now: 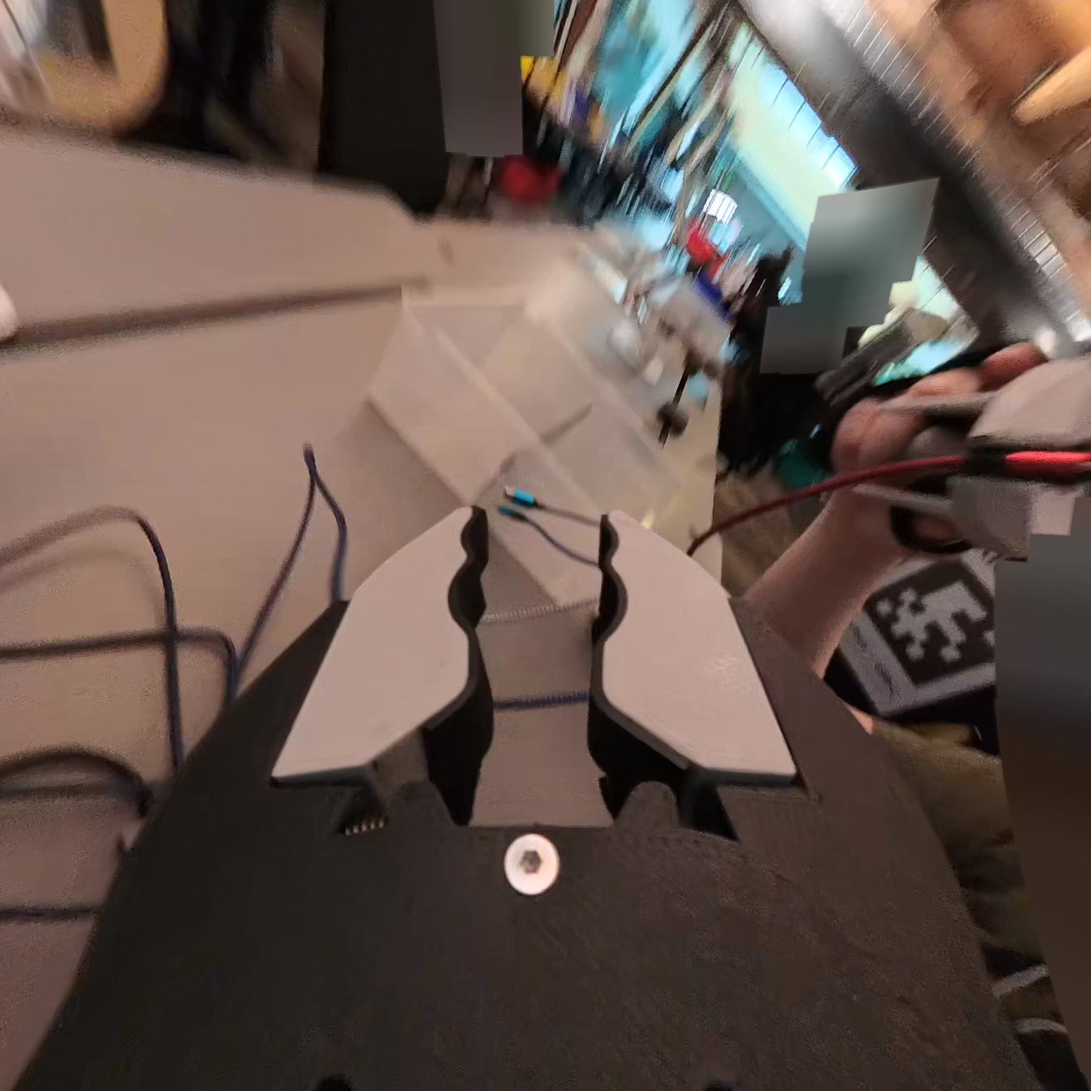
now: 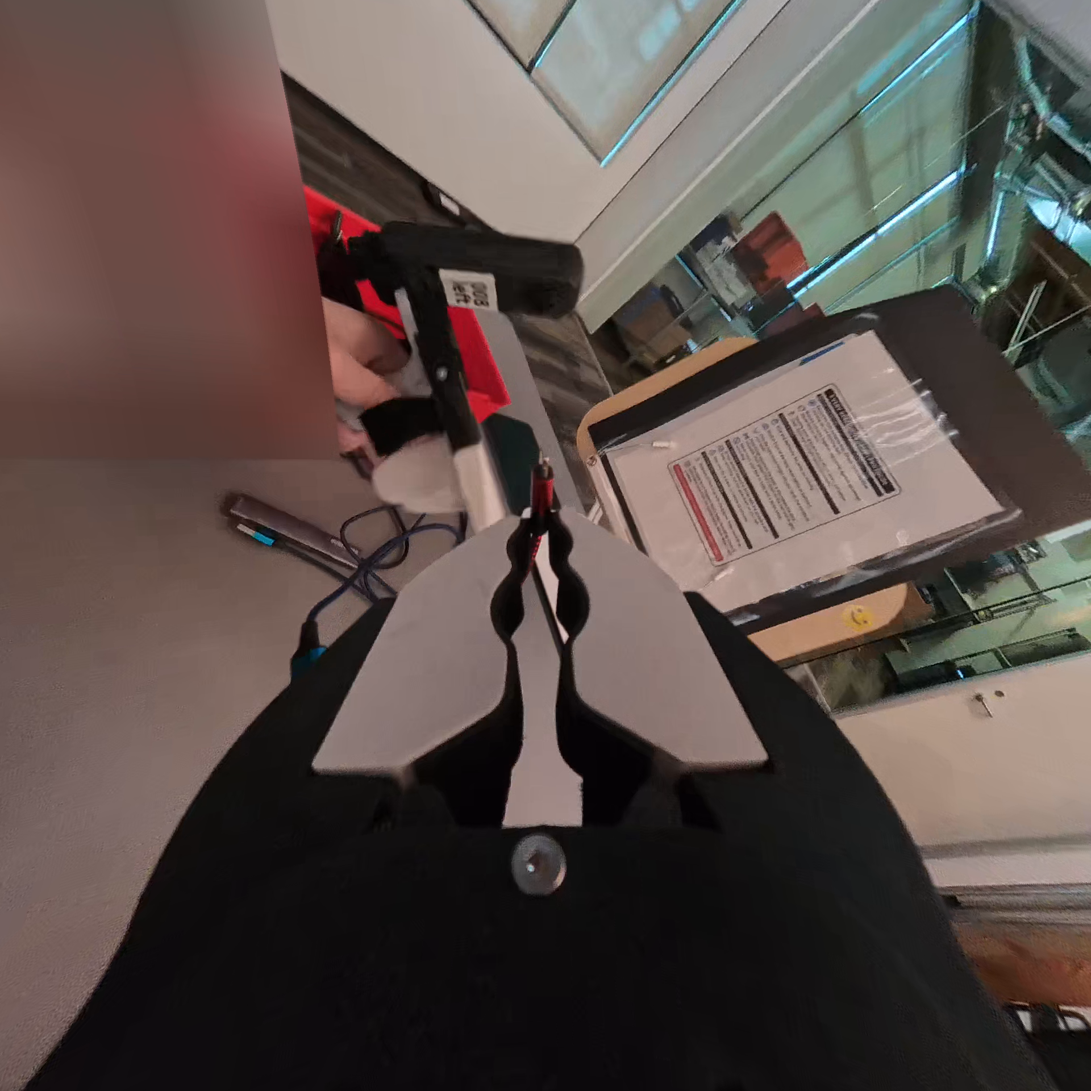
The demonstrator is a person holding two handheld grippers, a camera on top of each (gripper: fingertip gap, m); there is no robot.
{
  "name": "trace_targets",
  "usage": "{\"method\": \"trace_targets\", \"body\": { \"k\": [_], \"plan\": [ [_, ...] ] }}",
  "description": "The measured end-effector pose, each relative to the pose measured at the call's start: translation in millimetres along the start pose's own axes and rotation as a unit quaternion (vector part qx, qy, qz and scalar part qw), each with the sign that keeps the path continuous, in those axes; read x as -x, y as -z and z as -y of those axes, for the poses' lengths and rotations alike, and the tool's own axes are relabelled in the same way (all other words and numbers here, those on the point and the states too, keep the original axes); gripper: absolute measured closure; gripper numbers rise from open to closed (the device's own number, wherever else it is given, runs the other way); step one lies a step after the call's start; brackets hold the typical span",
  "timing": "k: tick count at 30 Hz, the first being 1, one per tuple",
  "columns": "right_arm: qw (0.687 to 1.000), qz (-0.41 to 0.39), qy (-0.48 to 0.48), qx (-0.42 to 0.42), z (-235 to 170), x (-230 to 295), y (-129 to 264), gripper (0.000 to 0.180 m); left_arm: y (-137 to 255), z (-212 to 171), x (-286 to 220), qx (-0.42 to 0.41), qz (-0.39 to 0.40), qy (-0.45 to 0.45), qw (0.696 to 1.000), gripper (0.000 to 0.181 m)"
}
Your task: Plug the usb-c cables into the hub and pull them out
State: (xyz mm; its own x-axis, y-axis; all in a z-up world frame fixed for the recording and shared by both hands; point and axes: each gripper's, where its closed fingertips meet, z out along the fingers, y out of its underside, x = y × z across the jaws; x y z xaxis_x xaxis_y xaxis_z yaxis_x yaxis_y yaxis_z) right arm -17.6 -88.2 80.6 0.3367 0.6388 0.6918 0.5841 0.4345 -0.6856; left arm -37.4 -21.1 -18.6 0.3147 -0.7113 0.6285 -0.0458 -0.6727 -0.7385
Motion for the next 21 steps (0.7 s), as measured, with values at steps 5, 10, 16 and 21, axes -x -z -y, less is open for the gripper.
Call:
{"method": "trace_targets", "body": {
  "k": [5, 10, 16, 21],
  "plan": [
    [1.0, 0.027, 0.004, 0.016, -4.9, 12.6, -14.1, 0.173, -22.0, -40.4, 8.0, 0.098, -0.051, 0.114, 0.987, 0.151],
    [0.998, 0.042, 0.035, 0.044, -10.9, 23.8, -22.3, 0.173, -30.0, -89.3, 25.2, 0.234, 0.011, 0.092, 0.968, 0.146],
    [0.997, 0.02, 0.054, 0.051, -8.2, 21.3, -23.8, 0.173, -49.9, -107.2, 17.5, 0.242, -0.074, 0.192, 0.948, 0.143],
    [0.996, 0.004, 0.08, 0.041, 3.9, 23.1, -20.6, 0.173, -60.3, -88.1, 11.0, 0.156, -0.136, 0.251, 0.946, 0.143]
  ]
}}
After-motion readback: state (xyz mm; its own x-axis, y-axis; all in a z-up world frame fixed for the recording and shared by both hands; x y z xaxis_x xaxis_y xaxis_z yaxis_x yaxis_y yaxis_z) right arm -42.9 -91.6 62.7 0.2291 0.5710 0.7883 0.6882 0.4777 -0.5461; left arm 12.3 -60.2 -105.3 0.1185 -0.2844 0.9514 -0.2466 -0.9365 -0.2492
